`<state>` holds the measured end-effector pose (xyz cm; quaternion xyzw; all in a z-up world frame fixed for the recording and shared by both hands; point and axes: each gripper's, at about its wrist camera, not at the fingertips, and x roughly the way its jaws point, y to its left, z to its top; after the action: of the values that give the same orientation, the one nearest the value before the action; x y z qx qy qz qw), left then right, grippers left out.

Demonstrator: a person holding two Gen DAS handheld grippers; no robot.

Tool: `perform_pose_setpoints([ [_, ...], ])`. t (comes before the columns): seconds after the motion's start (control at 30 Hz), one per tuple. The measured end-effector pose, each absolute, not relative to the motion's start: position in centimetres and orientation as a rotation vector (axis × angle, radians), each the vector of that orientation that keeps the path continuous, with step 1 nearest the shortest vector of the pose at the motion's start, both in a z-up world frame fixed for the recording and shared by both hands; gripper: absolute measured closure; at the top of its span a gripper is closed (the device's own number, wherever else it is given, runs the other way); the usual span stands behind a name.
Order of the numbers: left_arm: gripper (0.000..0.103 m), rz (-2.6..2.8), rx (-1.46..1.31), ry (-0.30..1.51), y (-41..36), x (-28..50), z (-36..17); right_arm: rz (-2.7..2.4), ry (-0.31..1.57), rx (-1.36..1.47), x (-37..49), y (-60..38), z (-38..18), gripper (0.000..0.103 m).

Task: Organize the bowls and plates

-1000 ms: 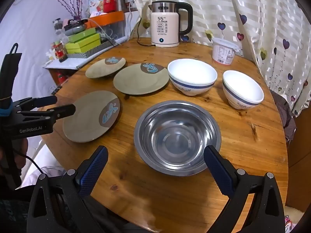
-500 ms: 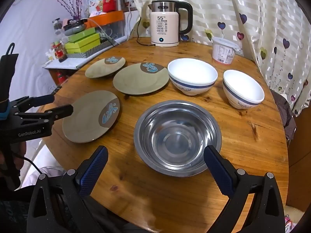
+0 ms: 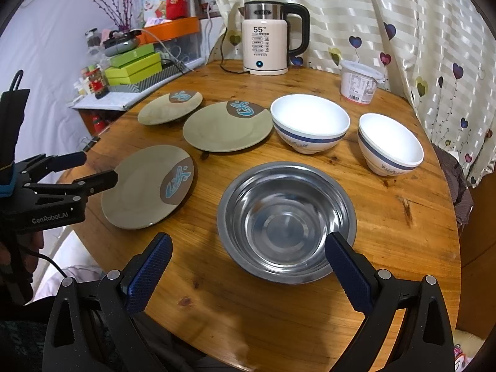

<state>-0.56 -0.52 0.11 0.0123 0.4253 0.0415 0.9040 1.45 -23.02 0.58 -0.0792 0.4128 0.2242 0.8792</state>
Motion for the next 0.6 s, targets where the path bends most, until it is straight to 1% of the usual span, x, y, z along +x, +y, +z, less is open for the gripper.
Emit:
perform_pose_setpoints([
  [0.6,0.02,0.06,-0.013,0.875,0.25,-0.52,-0.01,0.457,0.847,-0.154,1.78,-22.92,0.8,0.004],
])
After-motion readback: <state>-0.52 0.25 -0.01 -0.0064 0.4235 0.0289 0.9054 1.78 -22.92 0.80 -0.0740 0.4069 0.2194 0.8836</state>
